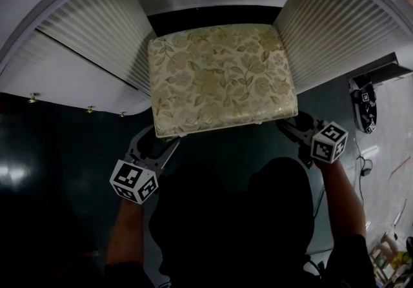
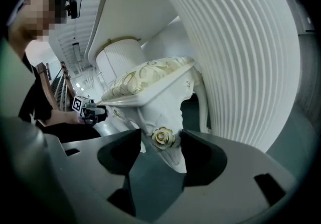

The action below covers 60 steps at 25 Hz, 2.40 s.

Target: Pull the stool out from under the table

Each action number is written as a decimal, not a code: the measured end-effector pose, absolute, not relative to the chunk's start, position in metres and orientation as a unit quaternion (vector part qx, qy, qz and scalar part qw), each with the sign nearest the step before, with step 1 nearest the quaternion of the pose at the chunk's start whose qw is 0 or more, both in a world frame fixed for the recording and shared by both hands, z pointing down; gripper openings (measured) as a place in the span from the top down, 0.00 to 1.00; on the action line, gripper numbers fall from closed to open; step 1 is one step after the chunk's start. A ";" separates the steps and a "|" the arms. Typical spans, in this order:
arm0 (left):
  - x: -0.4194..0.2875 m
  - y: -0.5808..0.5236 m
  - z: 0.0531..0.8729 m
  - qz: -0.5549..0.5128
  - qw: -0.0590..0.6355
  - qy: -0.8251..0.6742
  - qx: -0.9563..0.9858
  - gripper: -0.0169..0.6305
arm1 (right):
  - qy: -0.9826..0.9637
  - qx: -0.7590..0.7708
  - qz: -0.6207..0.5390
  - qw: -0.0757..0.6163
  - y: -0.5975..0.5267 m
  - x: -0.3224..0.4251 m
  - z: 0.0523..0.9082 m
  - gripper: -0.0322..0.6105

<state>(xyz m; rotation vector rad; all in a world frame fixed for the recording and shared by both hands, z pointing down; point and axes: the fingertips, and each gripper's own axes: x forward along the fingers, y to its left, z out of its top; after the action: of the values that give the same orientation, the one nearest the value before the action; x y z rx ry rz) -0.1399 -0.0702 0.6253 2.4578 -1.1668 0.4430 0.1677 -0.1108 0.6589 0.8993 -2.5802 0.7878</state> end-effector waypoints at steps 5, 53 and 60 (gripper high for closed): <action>-0.139 -0.069 0.623 0.176 0.194 -0.404 0.877 0.53 | -0.897 0.302 0.274 0.174 -0.108 0.170 0.656 0.59; -0.130 -0.126 0.549 0.192 0.400 -0.434 0.784 0.39 | -0.825 0.311 0.420 0.213 -0.141 0.140 0.559 0.55; -0.128 -0.124 0.549 0.212 0.425 -0.435 0.765 0.39 | -0.803 0.322 0.456 0.208 -0.145 0.141 0.557 0.55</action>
<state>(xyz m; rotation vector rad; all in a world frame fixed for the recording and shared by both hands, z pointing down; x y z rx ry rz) -0.1280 -0.1239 0.5490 1.9116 -1.0883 0.5308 0.1407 -0.1452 0.5573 0.8954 -2.2366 1.2691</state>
